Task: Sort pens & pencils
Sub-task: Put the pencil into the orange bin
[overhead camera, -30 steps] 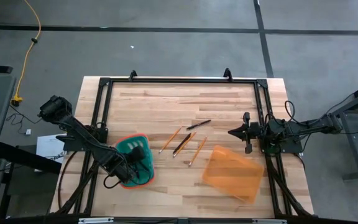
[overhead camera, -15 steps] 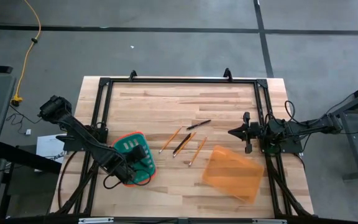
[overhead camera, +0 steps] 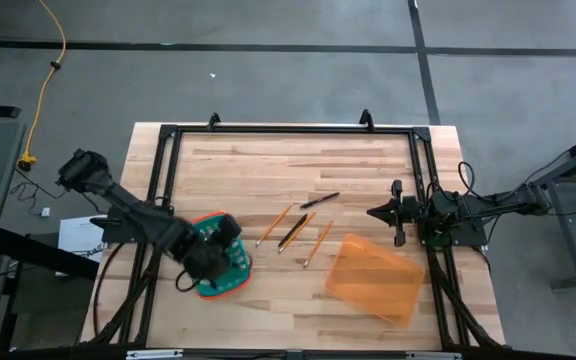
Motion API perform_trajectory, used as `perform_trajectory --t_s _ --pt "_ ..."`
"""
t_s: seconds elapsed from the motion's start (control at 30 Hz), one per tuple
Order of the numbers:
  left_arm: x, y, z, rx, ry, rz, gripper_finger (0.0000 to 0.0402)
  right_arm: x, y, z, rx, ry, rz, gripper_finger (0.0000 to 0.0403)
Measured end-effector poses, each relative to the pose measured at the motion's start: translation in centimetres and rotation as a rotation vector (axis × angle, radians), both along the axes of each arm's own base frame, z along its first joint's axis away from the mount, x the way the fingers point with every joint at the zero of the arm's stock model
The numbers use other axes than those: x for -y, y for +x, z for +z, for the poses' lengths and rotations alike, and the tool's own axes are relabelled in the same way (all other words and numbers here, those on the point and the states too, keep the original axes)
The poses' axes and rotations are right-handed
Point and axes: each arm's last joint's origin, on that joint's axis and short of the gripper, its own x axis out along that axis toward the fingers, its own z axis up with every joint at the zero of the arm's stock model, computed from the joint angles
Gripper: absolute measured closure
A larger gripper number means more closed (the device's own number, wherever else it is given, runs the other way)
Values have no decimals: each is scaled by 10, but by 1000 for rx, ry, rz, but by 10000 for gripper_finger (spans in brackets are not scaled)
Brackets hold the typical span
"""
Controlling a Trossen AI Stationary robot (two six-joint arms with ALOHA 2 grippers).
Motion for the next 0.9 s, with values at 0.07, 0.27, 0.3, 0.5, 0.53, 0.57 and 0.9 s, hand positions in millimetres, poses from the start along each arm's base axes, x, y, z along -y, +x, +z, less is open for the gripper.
perform_trajectory --t_s 0.07,0.27,0.3,0.5,0.53,0.57,0.9 --pt "-12 6 5 59 -30 54 319 0 0 0 0 0 0 403" --pt "-43 37 12 299 -203 343 321 0 0 0 0 0 1 403" --pt "-48 42 10 320 -235 385 321 0 0 0 0 0 1 403" --pt "-66 62 16 352 -413 642 321 0 0 0 0 0 6 403" --pt "-69 64 20 351 -419 662 321 0 0 0 0 0 6 403" --pt "-70 65 26 353 -414 672 321 0 0 0 0 0 6 403" --pt "-69 58 69 626 -564 513 321 0 0 0 1 0 4 403"
